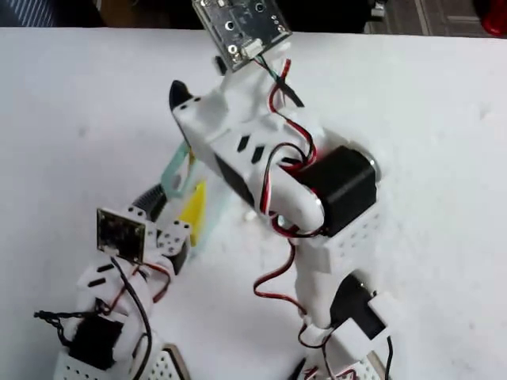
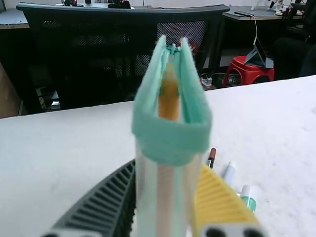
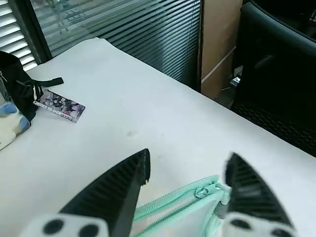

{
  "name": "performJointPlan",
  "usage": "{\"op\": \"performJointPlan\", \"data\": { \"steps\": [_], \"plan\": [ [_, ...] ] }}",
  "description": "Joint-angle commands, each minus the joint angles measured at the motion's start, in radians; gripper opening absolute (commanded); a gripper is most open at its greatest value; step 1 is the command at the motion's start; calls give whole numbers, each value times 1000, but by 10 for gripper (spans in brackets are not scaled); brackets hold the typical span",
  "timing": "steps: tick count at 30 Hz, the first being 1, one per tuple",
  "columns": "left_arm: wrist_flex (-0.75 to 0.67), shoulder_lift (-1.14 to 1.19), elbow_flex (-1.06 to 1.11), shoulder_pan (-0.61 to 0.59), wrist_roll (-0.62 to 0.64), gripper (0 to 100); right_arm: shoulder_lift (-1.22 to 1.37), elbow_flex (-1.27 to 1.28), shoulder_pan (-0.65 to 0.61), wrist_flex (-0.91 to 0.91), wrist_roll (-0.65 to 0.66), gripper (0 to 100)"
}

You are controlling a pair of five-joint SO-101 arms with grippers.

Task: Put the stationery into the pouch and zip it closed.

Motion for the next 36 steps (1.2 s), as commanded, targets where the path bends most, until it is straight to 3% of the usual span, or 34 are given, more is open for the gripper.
{"op": "performJointPlan", "data": {
  "steps": [1,9,16,21,28,36],
  "plan": [
    [8,1,11,15,-5,154,-4,-2,-10,18,17,276],
    [8,1,12,15,-5,153,-4,-2,25,16,18,276],
    [14,1,12,15,-3,151,79,-2,305,16,11,265],
    [14,1,12,15,-5,151,278,-2,479,5,11,5],
    [14,1,12,15,-5,151,631,-14,536,-16,8,190],
    [14,1,14,15,-5,151,877,-14,565,-145,-175,85]
  ]
}}
